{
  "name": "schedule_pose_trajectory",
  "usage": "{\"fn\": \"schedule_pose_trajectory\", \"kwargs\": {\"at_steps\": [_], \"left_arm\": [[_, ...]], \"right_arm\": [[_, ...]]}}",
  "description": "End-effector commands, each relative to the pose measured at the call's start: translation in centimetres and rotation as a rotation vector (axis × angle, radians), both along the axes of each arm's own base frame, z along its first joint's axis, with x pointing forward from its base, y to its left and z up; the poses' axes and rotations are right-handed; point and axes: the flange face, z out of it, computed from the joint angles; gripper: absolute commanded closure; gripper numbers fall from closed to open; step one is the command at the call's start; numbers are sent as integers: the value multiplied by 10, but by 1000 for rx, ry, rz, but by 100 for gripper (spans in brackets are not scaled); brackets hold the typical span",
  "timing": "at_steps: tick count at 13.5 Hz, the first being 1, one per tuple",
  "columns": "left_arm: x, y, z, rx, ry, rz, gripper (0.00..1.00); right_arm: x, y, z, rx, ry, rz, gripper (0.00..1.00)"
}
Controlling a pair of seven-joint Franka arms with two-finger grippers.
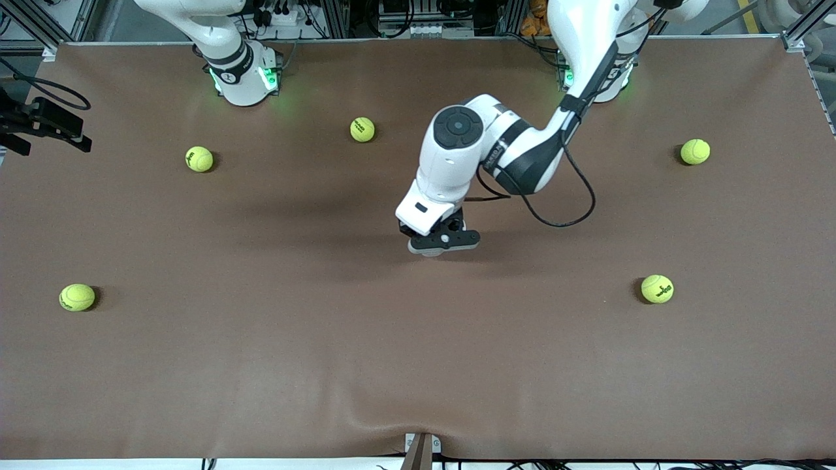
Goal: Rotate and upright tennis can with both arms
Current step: 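Rotate the can upright with the left gripper and lower it onto the table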
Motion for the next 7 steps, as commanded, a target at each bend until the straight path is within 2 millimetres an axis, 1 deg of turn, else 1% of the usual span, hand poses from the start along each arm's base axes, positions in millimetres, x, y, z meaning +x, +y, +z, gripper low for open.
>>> {"fn": "schedule_pose_trajectory", "kwargs": {"at_steps": [1,3,4,7], "left_arm": [[-2,-16,-14,46,-95,41,100],[-6,-21,-27,94,-150,60,100],[-12,-27,-33,100,-155,67,100],[-16,-31,-39,101,-149,69,100]], "right_arm": [[-6,-3,1,7,1,8,0],[-5,-3,0,7,6,15,0],[-5,-4,-1,9,7,19,0],[-5,-5,-2,14,10,16,0]]}}
